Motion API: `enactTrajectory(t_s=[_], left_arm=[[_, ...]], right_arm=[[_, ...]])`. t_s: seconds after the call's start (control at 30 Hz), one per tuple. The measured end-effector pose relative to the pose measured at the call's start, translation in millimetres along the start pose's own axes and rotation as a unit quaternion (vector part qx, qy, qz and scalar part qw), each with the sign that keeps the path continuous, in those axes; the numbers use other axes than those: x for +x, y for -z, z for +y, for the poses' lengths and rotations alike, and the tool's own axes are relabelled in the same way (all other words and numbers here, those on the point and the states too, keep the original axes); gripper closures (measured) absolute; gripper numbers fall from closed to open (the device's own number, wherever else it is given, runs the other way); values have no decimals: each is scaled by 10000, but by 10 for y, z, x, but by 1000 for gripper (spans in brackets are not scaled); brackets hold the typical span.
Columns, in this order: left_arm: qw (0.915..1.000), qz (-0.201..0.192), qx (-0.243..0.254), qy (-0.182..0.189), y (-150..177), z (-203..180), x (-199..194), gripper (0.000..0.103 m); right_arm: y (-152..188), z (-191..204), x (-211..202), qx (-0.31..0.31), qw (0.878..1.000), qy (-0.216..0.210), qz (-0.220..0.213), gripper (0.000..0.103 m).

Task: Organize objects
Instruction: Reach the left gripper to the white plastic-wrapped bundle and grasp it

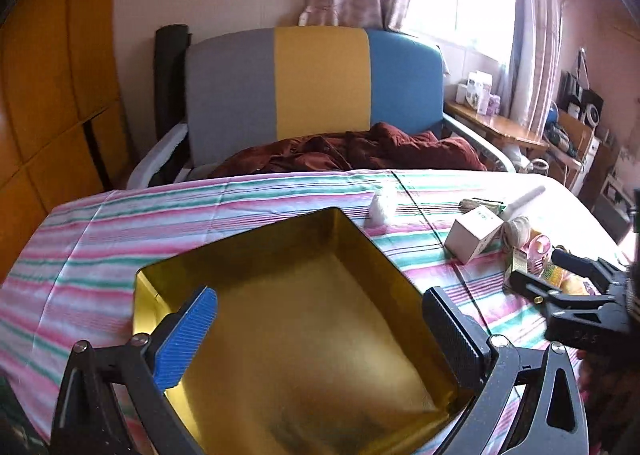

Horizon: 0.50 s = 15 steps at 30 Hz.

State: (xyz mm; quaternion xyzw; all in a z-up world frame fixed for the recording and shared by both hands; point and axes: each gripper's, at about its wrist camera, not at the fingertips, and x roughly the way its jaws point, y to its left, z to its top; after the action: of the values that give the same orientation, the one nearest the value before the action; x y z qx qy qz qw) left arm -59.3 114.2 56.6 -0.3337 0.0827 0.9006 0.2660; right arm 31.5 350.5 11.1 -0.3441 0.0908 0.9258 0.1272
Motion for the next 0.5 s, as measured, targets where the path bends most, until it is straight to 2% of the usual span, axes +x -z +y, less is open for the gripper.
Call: enactTrajectory(t_s=[0.07,0.27,0.5], left_arm=[[9999,87,44,139,-137,-73,130,0],[9988,180,380,242,-503,-343,548,0],[9950,611,567,554,-900,-599,1255,0]], right_arm=[[-63,-155,6,103,9999,96,-18,5],[-262,-525,-6,313,9989,326,-132,5],[-511,-967,12,590,9972,420,-188,5]])
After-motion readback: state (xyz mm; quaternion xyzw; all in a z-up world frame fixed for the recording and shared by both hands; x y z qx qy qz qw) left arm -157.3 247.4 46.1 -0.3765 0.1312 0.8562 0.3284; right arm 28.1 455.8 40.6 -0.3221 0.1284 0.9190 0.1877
